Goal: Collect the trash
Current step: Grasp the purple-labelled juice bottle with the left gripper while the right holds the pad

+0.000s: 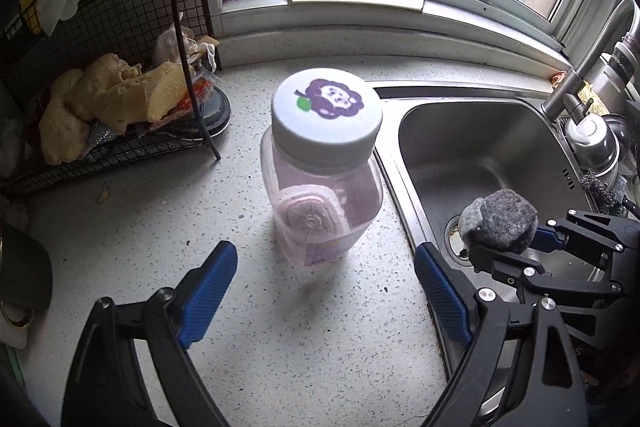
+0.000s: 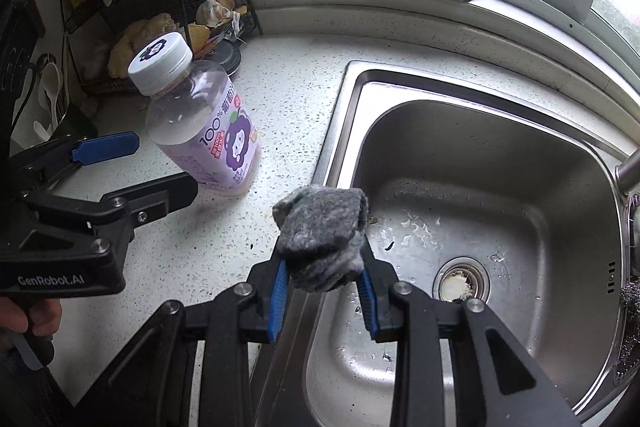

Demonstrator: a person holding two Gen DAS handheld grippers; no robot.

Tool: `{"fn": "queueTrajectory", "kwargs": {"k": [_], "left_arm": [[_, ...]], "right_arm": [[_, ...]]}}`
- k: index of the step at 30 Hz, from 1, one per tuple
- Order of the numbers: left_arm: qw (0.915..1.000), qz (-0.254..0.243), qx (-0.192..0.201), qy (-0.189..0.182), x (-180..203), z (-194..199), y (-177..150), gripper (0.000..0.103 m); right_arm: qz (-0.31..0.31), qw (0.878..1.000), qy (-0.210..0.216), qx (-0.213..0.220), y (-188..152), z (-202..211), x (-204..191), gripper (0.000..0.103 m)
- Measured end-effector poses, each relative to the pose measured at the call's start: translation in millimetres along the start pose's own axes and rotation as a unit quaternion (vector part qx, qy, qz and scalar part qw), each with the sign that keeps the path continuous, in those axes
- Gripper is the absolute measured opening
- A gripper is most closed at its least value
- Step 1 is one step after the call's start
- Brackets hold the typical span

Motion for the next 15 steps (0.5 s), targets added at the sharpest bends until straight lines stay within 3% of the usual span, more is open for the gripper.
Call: {"fn": "queueTrajectory", "kwargs": {"k": [7,13,14,15], "left_arm": [[1.0,-0.005,0.0,0.007,-5.5,-23.9,16.0,0.089],[0.9995,0.028,0.01,-0.01,-18.1,-35.1,26.2,0.089],[0.9993,0.032,0.013,-0.016,-19.3,-35.8,27.4,0.088],[0.9991,0.035,0.017,-0.018,-20.3,-35.7,27.2,0.078]], "right_arm": [[-0.011,1.0,0.001,-0.008,12.3,-12.9,4.1,0.029],[-0.013,1.0,0.004,-0.018,19.1,-23.9,5.7,0.029],[-0.013,1.0,0.004,-0.019,19.1,-24.8,6.1,0.029],[-0.013,1.0,0.004,-0.02,19.2,-25.5,6.7,0.029]]}}
Point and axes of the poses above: each gripper's, at about its wrist camera, not at the fingertips, and z roughly against the way its jaws point, x to its right, y to its top, the point moved 5 cm from there along -z, roughly the way its jaws point, and after that the axes turned 1 degree about -y, right-handed, at the moved point
